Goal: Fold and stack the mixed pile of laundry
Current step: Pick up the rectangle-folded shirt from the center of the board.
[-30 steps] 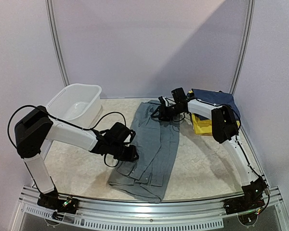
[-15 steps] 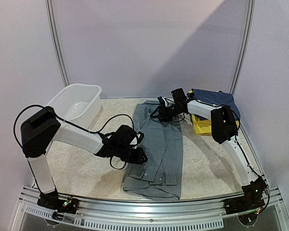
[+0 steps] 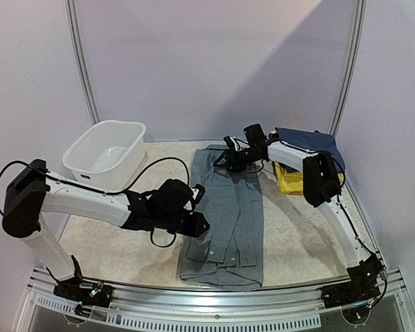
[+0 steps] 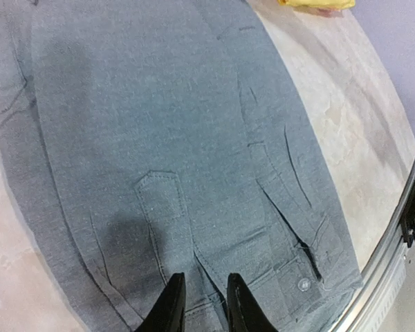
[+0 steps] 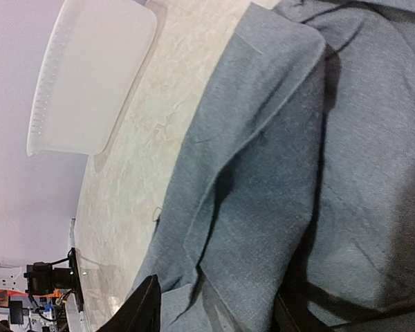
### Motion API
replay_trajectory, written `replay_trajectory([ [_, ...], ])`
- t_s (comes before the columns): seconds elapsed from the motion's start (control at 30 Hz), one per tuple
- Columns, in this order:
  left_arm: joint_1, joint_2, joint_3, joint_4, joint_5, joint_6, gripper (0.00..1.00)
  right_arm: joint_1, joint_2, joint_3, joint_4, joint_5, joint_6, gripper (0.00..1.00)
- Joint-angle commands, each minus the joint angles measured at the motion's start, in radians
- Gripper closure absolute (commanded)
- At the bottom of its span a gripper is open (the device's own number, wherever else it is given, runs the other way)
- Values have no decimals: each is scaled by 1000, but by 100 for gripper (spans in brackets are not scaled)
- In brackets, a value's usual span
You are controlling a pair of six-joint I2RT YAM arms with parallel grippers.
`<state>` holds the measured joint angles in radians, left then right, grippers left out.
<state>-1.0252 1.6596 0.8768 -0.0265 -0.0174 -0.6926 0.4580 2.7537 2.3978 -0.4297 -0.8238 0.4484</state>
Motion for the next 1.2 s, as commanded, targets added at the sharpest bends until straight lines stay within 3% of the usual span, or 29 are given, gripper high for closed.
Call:
replay_trajectory([
  [0.0, -17, -74, -33, -68, -98, 39, 79, 39, -121, 38, -91, 15, -55, 48],
  [0.2, -19, -188, -65, -144, -201, 95, 78, 78, -295, -12, -243, 129, -165, 44],
  [0.43, -19, -350, -137, -232, -308, 129, 71, 106, -609, -364, -243, 387, -161, 28],
  [0.53, -19, -424, -176, -282, -350, 139, 54, 130, -766, -584, -217, 540, -124, 15],
  [0.63, -17, -488, -222, -296, -362, 139, 26, 176, -926, -778, -175, 687, -69, 2],
  [0.73, -11, -536, -262, -292, -342, 125, 7, 217, -1052, -974, -90, 712, -16, 1],
  [0.8, -9, -552, -279, -290, -297, 129, 6, 233, -1148, -1119, -1, 675, 50, 1],
  [0.87, -9, -555, -287, -294, -226, 137, 11, 250, -1234, -1235, 48, 656, 111, 1],
  [1.07, -21, -547, -311, -314, -18, 118, 26, 352, -1391, -1477, 1, 679, 218, 1],
  [1.17, -27, -541, -334, -288, 84, 96, 28, 402, -1463, -1614, 30, 636, 298, 1],
])
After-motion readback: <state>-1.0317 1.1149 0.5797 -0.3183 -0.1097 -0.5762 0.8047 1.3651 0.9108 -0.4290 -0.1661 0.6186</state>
